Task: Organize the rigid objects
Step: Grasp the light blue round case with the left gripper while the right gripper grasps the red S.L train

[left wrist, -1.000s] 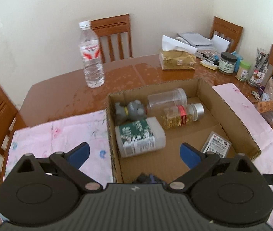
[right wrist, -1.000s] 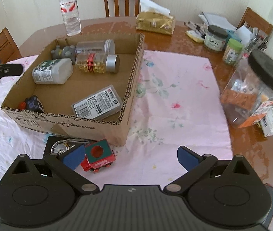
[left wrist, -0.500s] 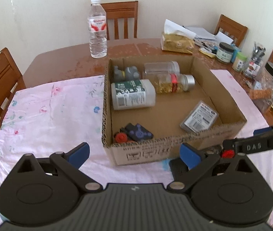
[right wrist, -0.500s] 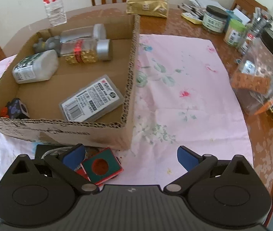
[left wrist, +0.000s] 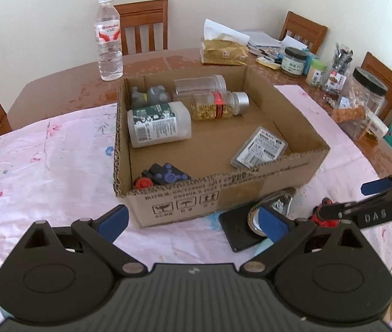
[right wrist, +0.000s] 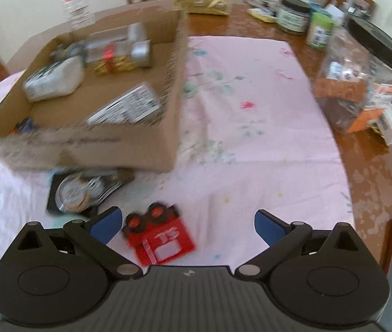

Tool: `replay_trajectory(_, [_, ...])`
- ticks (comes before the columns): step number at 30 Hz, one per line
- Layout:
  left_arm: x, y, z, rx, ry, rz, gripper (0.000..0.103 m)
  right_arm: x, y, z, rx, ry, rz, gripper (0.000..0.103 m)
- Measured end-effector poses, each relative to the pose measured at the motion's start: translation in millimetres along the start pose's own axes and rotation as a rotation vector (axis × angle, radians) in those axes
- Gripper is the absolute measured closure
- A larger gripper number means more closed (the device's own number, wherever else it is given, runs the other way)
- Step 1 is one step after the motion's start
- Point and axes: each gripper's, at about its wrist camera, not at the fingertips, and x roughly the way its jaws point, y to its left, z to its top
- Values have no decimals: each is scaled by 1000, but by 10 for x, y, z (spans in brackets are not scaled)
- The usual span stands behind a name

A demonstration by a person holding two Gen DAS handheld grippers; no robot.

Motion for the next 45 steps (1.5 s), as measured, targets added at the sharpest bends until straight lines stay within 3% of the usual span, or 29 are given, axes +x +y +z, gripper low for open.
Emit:
replay_trajectory(5, [-26,-53,-97,-18,21,13,3,106,154,-157,-140,22,19,0])
replay_trajectory(11, [-10,-242,-221,-57,59,47,3,260,48,-213,-212,15,3,0])
replay_trajectory(27, [507,-903,-465,-191,140,107,3,238,-288,-287,-400,-64,148,0])
replay_trajectory(33, [534,-901,-557,-215,149,172,3,235,-308,-286,-433,-73,170,0])
replay_trajectory(45, [276,-517,-820,-342,182,322,3,239,-309,-275,-463,-76,188,0])
